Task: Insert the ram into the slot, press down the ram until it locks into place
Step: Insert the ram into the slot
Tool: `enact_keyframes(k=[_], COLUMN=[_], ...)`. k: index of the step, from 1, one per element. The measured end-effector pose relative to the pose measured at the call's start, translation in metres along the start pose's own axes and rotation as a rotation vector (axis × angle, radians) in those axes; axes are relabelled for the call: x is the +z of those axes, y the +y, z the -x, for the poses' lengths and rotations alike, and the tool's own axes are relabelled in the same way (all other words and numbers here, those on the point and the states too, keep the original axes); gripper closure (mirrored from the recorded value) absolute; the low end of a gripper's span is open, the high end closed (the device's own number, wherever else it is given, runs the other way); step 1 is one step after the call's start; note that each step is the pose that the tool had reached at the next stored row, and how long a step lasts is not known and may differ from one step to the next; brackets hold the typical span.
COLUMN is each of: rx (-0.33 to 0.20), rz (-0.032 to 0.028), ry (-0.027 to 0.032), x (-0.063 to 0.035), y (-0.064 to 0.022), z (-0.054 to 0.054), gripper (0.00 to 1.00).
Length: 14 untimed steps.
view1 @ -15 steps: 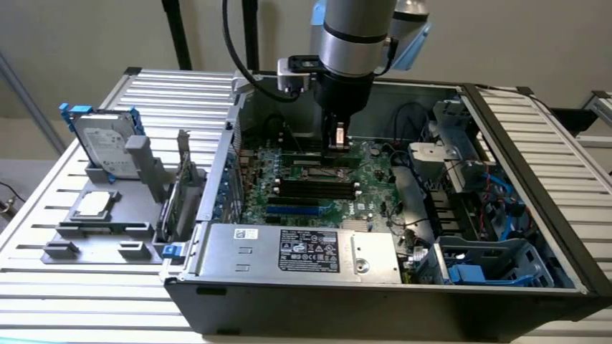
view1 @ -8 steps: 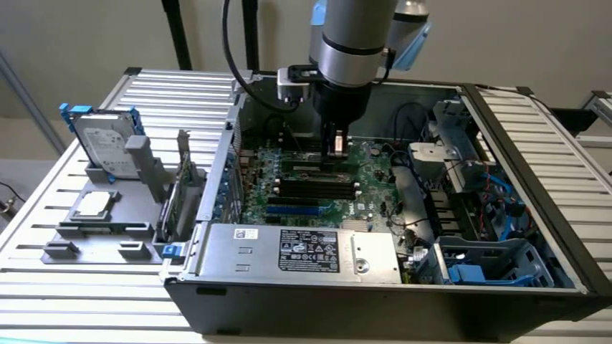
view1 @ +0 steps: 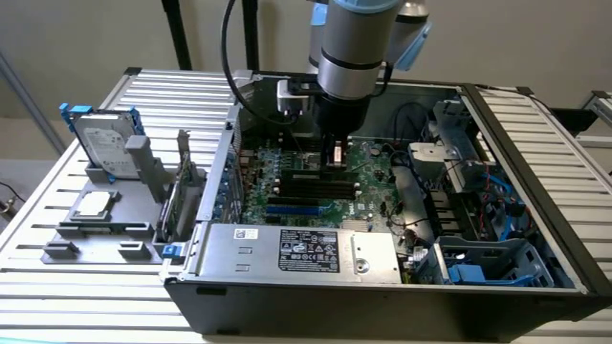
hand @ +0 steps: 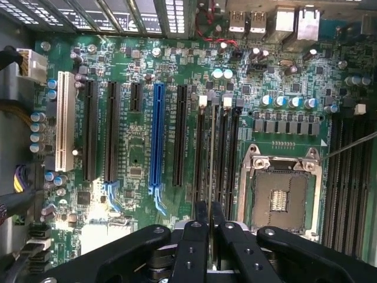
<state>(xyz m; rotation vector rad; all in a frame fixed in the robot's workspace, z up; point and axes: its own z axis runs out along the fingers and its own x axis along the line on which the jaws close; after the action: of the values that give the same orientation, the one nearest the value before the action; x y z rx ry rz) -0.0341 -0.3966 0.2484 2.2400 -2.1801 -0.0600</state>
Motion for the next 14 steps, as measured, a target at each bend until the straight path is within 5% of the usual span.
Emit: enact_keyframes(k=[14], rx=[0.0], rz=[0.0002], ry=[0.0042], x=[0.0117], y=[-0.0005], z=[-0.0019], gripper=[0.87])
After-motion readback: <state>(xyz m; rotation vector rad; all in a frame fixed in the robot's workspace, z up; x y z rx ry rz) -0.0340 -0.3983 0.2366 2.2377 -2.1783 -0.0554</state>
